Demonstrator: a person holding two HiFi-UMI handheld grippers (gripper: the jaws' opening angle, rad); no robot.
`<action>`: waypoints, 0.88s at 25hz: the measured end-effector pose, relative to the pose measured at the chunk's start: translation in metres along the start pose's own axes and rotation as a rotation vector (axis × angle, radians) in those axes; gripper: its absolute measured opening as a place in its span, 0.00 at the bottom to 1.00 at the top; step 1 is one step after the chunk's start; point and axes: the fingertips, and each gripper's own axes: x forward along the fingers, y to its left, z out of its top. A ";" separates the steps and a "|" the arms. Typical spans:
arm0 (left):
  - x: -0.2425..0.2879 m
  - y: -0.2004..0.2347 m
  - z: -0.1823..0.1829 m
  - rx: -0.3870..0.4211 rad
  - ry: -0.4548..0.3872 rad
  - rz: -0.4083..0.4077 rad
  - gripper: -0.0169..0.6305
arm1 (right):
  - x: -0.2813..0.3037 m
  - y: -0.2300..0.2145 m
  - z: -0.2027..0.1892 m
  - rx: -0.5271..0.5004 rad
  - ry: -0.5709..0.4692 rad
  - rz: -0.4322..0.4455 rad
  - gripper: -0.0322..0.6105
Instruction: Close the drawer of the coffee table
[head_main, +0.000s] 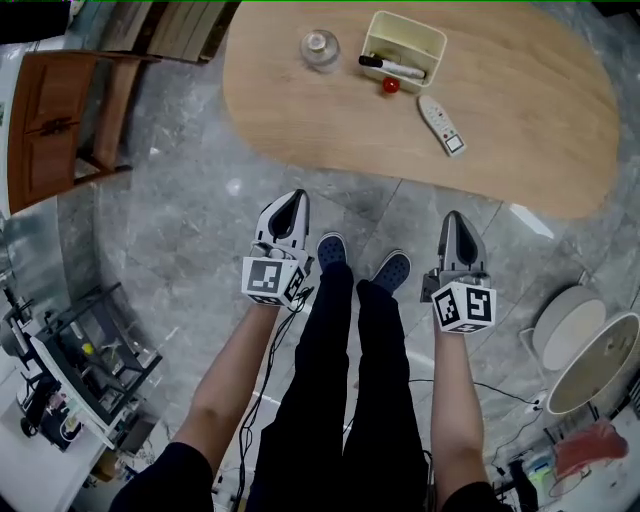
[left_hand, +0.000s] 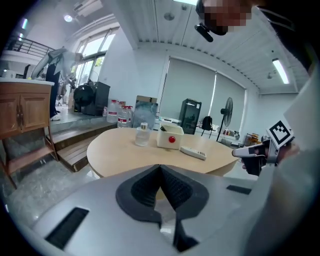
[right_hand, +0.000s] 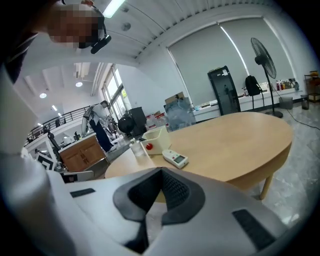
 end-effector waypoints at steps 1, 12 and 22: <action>-0.007 -0.004 0.014 0.002 -0.002 -0.007 0.06 | -0.005 0.009 0.015 -0.007 -0.005 0.005 0.09; -0.086 -0.051 0.180 0.048 -0.073 -0.103 0.06 | -0.080 0.101 0.169 -0.065 -0.048 0.059 0.09; -0.162 -0.063 0.274 0.063 -0.114 -0.084 0.06 | -0.150 0.156 0.243 -0.128 -0.046 0.125 0.09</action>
